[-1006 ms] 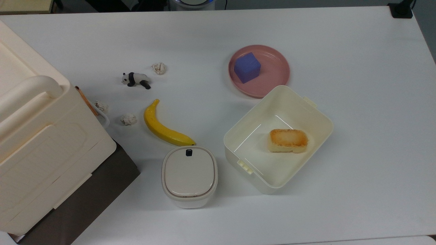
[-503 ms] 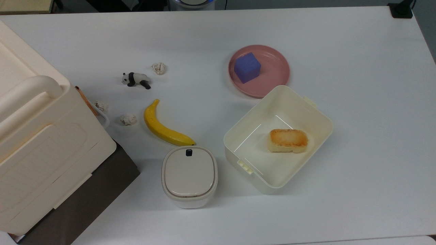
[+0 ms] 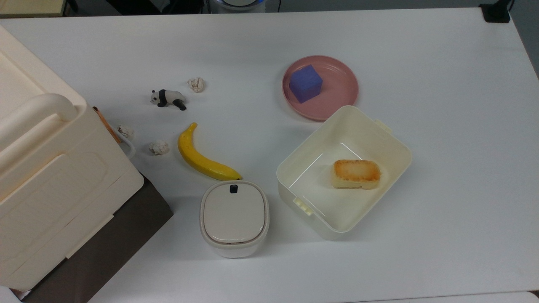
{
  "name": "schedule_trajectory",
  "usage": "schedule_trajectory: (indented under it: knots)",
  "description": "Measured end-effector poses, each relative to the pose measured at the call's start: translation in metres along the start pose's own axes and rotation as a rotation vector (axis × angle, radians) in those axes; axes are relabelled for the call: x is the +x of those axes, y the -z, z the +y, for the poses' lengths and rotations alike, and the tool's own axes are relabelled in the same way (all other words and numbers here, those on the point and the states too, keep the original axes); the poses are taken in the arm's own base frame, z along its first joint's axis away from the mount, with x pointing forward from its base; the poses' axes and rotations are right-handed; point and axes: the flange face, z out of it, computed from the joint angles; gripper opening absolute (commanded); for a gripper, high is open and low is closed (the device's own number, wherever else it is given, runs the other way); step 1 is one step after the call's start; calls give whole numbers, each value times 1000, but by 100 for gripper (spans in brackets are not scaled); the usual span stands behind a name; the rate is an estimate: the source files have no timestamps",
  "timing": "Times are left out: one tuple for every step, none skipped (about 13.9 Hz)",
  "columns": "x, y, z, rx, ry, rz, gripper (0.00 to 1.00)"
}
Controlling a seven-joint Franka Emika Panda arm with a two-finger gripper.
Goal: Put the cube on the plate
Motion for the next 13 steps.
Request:
schedule_trajectory:
  knots:
    - [-2, -6, -4, -3, 9, -22, 100]
    - [-4, -12, -9, -4, 17, -35, 100]
    - [-6, -19, -15, -6, 29, -50, 100]
    - [-10, -30, -23, -10, 44, -73, 100]
    - [-11, -35, -26, -11, 51, -83, 100]
    - [-12, -38, -27, -12, 57, -89, 100]
    - [-12, -39, -26, -13, 63, -93, 100]
    - [-12, -40, -26, -13, 67, -94, 100]
    - [-12, -40, -26, -12, 71, -94, 100]
    - [-12, -40, -26, -12, 76, -94, 100]
    - [-12, -39, -26, -12, 78, -93, 100]
    - [-12, -39, -26, -11, 83, -92, 100]
    - [-13, -39, -25, -11, 86, -92, 100]
